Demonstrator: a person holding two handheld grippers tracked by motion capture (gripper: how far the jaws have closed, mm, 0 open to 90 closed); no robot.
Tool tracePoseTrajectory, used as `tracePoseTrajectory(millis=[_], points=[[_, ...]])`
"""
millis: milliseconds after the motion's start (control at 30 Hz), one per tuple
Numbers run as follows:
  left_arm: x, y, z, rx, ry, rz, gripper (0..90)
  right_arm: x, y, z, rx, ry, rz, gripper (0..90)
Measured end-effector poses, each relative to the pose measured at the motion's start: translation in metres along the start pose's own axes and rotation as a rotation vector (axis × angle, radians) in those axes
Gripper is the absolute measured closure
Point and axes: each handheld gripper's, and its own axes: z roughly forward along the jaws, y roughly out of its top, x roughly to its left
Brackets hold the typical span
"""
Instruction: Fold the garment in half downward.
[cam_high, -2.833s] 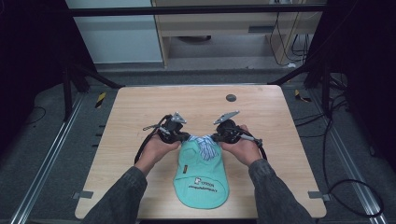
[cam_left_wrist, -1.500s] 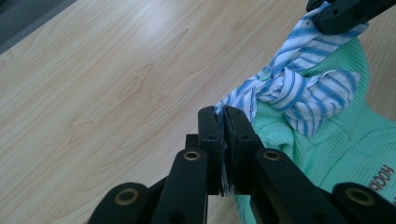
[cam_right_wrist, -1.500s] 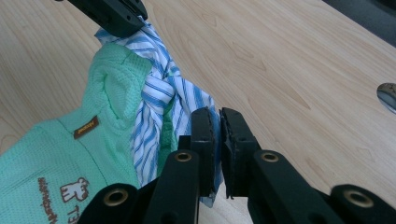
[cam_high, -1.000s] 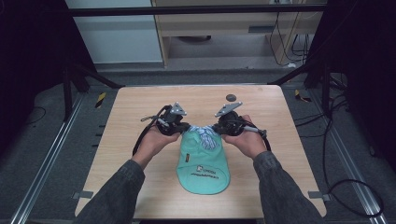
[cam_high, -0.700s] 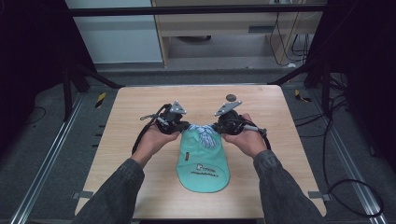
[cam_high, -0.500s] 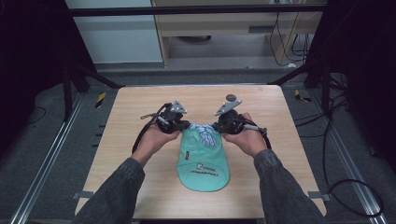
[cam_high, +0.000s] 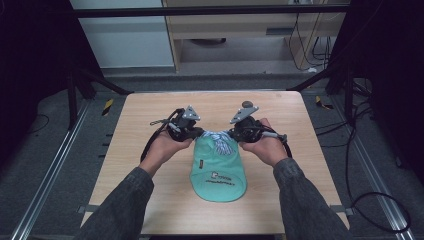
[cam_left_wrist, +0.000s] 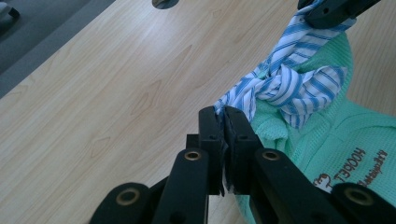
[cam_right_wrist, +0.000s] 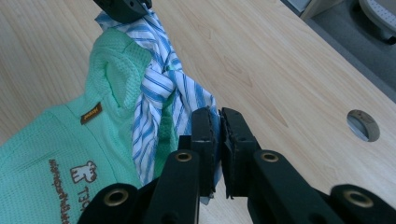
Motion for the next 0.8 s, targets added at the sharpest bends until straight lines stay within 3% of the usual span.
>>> tracePoseTrajectory(millis=[433,800], points=[[0.002,0.011,0.003,0.017,0.008,0.024,86.7,-0.007,0.001,-0.001,0.012,-0.014,-0.004,84.4],[0.01,0.02,0.002,0.018,0.027,0.019,86.8,-0.014,0.011,-0.001,0.009,-0.032,-0.009,84.5]])
